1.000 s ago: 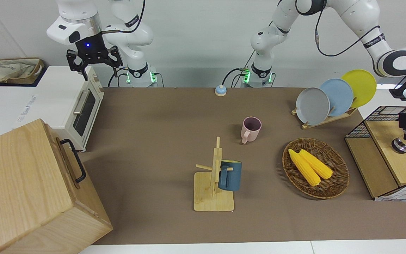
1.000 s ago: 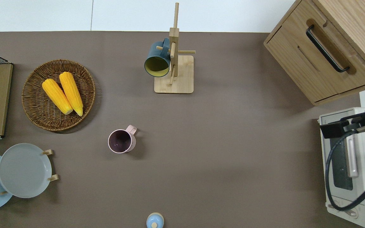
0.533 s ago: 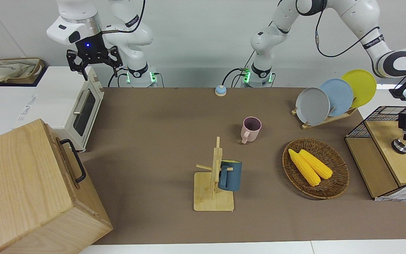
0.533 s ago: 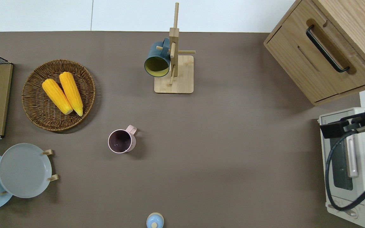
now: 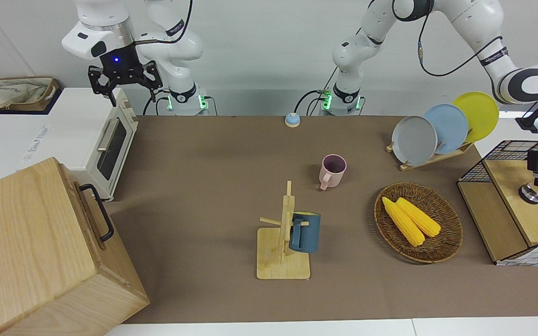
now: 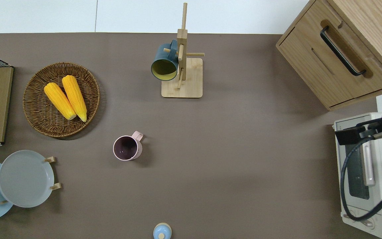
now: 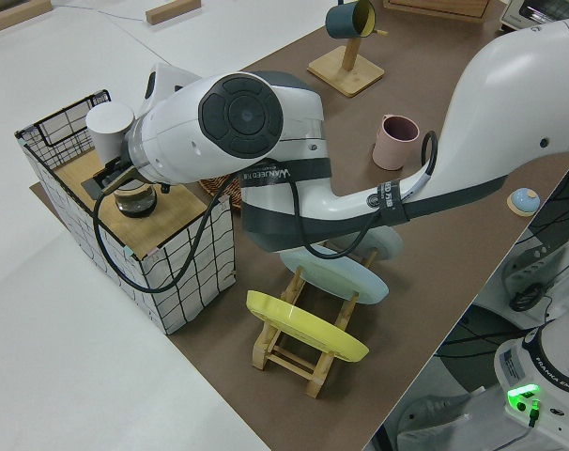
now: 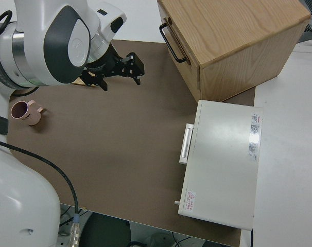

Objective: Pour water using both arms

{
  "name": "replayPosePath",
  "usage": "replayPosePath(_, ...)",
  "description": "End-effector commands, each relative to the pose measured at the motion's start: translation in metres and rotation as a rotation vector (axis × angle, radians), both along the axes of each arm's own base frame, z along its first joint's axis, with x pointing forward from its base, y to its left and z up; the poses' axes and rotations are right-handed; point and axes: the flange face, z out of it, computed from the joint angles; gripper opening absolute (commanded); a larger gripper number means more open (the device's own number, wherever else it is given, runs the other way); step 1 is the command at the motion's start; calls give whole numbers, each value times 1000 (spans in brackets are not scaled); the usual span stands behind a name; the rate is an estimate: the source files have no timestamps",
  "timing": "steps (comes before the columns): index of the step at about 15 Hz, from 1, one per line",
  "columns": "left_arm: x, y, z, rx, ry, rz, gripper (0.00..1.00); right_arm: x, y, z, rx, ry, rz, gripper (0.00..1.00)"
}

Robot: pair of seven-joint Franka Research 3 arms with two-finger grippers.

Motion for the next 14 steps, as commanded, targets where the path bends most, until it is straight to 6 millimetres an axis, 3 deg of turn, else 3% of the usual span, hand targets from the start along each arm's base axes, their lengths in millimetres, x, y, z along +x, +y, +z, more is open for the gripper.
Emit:
replayPosePath(1,6,-4,7,-4,-28,7,998,-3,-1,-1,-1,11,15,992)
replayPosePath(10,-5,0,30,50,49,40,998,-2,-2,-1,-1,11,13,992)
replayPosePath(14,-9,4,26,10,91,60,998,-3,-1,-1,-1,11,15,992)
